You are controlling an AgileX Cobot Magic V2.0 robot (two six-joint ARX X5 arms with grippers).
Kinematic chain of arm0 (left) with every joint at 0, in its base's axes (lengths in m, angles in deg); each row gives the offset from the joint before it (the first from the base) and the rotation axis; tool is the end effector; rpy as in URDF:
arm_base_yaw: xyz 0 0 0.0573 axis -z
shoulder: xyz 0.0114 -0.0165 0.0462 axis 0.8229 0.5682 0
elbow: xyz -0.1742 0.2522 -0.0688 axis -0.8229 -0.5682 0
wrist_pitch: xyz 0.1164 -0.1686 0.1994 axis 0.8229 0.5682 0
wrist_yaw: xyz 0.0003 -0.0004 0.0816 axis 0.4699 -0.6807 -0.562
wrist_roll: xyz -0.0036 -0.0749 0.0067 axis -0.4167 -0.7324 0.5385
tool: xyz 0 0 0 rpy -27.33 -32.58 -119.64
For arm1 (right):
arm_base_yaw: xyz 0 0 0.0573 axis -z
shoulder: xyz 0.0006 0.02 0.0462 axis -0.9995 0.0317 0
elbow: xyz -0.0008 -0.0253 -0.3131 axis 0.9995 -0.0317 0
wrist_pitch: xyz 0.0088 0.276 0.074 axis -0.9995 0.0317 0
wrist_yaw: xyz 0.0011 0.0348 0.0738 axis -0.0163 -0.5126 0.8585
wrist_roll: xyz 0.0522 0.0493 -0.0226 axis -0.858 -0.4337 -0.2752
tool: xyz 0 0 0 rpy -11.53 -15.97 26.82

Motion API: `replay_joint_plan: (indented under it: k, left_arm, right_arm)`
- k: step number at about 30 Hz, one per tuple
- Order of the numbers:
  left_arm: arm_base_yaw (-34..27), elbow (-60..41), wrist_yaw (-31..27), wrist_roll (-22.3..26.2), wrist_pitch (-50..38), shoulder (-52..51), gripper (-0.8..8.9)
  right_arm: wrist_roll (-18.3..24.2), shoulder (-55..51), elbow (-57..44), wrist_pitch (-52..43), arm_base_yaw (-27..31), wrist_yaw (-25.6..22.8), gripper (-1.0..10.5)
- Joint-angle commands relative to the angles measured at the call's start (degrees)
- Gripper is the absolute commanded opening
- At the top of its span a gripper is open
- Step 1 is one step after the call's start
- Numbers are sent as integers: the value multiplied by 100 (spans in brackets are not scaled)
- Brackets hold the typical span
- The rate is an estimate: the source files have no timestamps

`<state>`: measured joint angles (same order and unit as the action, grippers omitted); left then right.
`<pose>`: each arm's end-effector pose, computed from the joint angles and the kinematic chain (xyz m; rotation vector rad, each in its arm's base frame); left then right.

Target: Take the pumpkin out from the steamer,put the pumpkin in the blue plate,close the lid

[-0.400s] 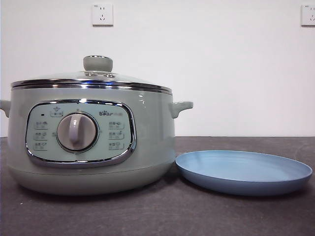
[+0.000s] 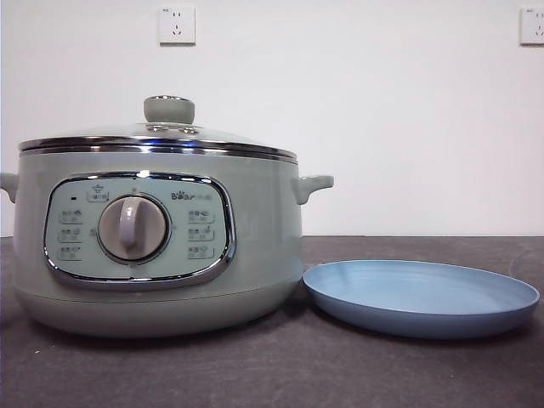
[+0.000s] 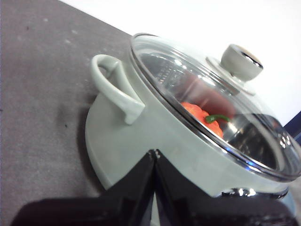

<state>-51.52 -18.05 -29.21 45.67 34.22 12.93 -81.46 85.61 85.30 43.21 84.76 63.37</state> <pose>0.1050 -0.0278 0.1502 -0.5352 0.2690 -0.3666 0.1062 0.0124 0.1493 0.7534 0.2714 0.0698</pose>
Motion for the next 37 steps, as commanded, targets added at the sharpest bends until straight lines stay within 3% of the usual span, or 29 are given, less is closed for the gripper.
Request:
replay_joint_plan:
  k: [1,9,13,16,25,32,37]
  left_arm:
    - [-13,-61,129,-175,-74,-9,-6]
    - [-17,450,105,-299,-68,37,-7]
    - [-17,951,-4,-249,170,304,-7]
    - [-17,1351,-90,50,286,640,-7]
    - [-17,2688,-37,782,426,2044,-8]
    - [-11,3950,-20,1867,1167,3187,-8]
    - [-7,4629,166,2201,1659,3810,-5]
  right_arm:
    - [-339,-13,-55,-24,-9,98,0]
    - [-332,15,372,0,-9,481,-9]
    - [-68,168,852,26,-9,481,-9]
    - [179,396,1255,33,-9,481,-9]
    - [1233,1598,2649,81,-9,750,-9]
    - [2345,2885,3886,527,-9,1403,-8]
    - [3169,3718,4607,1075,-9,2205,-1]
